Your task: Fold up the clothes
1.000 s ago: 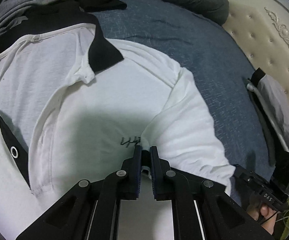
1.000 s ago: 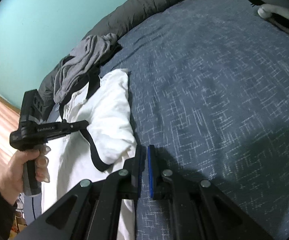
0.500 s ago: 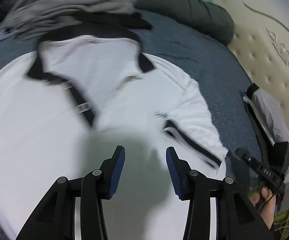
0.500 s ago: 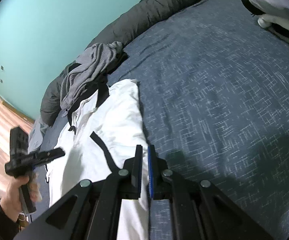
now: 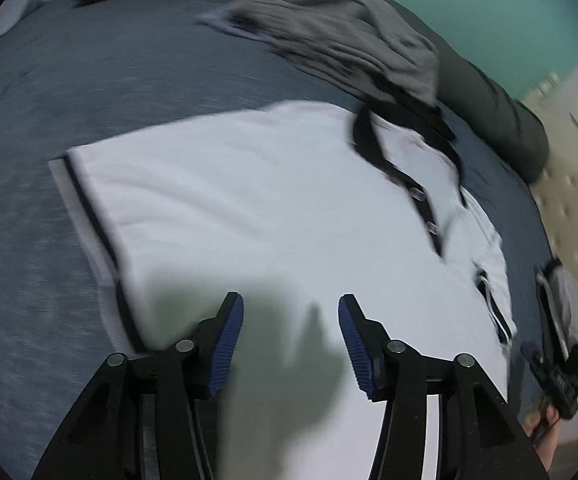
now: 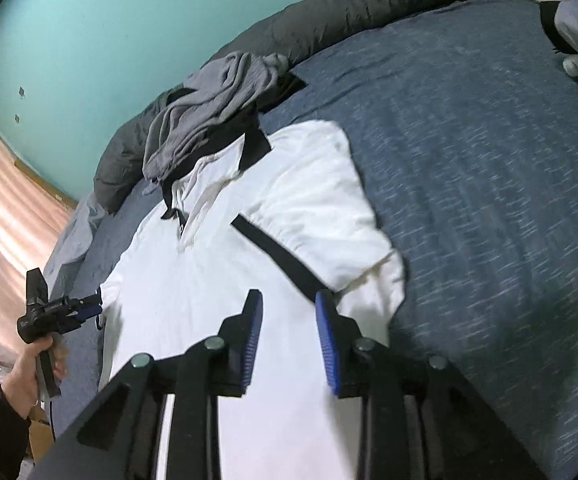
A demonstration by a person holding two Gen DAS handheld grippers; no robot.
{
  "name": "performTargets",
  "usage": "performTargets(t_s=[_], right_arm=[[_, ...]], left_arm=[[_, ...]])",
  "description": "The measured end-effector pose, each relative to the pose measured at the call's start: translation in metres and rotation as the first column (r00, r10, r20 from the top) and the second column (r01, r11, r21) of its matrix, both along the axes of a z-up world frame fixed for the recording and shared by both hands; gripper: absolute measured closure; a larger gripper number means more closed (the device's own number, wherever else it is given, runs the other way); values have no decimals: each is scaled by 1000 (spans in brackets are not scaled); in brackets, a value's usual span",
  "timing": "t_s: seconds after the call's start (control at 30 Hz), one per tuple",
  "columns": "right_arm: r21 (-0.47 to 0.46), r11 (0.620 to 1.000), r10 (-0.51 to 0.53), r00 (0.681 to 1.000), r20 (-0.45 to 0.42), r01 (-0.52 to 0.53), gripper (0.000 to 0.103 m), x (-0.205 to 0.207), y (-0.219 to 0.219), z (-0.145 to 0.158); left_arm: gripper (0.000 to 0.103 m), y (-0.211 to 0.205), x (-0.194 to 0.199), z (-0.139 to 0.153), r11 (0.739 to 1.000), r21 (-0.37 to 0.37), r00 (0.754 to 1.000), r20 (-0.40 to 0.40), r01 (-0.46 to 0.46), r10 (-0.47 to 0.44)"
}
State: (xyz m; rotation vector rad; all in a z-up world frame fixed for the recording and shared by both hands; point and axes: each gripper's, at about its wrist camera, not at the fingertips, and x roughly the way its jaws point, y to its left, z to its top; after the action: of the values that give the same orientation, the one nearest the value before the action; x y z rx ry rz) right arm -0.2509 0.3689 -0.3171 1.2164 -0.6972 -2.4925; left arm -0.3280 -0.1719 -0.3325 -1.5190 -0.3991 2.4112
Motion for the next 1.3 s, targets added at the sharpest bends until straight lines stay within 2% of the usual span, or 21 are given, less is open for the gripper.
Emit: performTargets(t_s=[0.23,0.5,0.8,0.87,0.93,1.1,1.3], right_arm=[[26,1000,0,1000,-6,0,72,2,-11,4],[82,996,46,999,-16,-44,71,3,-31,4],[86,995,54,998,-22,-52,71,3,-38,3],[86,995,52,998,-20,-50,71,3,-37,2],[86,995,51,999,-19,-49,71,2,-36,2],[78,996,45,999,-18,-44,71,2,-34,2],[61,997,40,999,-18,-39,71,1,-31,3]], left_arm=[[46,-64,-6,-6,994,11,994,-15,-105,105],[46,-120,-35,-13,970,24,970,-30,-241,242],[46,-141,-61,-21,963,36,962,-59,-265,267],[51,-140,-63,-21,965,35,962,-75,-262,264],[75,-138,-64,-21,966,41,963,-84,-255,257],[97,-128,-67,-10,971,41,965,-108,-235,238],[101,-106,-62,30,984,38,970,-169,-173,177]])
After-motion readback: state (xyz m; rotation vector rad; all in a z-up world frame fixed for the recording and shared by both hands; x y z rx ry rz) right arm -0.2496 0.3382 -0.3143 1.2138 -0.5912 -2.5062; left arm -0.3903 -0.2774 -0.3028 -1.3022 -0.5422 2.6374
